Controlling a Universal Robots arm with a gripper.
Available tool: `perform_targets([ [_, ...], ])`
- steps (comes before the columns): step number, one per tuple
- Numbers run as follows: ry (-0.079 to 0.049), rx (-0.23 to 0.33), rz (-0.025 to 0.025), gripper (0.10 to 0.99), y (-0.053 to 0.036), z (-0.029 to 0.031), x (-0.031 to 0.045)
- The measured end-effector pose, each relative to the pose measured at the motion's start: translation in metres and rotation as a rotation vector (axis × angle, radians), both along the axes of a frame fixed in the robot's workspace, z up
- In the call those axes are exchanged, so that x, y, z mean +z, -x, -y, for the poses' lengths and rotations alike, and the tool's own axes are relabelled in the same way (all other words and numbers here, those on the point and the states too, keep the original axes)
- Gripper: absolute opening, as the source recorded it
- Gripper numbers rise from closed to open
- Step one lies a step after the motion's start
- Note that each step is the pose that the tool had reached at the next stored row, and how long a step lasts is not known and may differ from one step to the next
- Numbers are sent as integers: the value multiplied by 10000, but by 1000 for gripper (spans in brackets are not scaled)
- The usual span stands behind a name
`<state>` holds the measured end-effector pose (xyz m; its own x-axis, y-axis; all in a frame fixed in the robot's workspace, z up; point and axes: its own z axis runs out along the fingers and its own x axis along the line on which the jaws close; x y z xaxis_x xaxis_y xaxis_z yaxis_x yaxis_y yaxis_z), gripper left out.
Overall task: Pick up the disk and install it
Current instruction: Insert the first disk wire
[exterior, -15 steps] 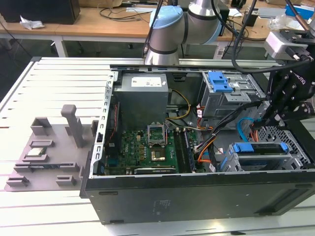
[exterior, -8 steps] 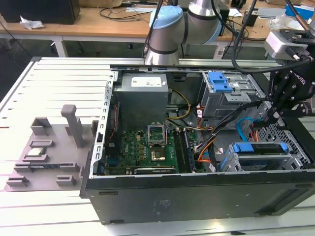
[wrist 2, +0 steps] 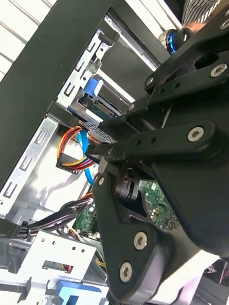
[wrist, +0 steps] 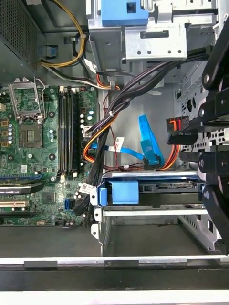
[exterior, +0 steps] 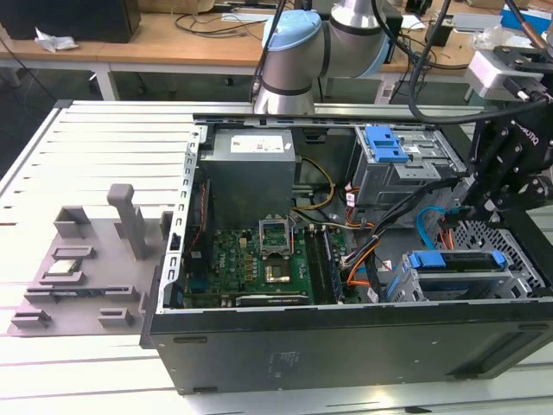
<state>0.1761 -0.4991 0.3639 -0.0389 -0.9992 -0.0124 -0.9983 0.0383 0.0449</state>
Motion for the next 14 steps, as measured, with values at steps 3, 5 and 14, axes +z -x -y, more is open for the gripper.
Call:
perform_targets([
  [3,26,6,0,302,42,-22,-7],
  [5,47,10,0,302,60,-41,-42],
  [14,107,15,0,302,62,-39,-103],
])
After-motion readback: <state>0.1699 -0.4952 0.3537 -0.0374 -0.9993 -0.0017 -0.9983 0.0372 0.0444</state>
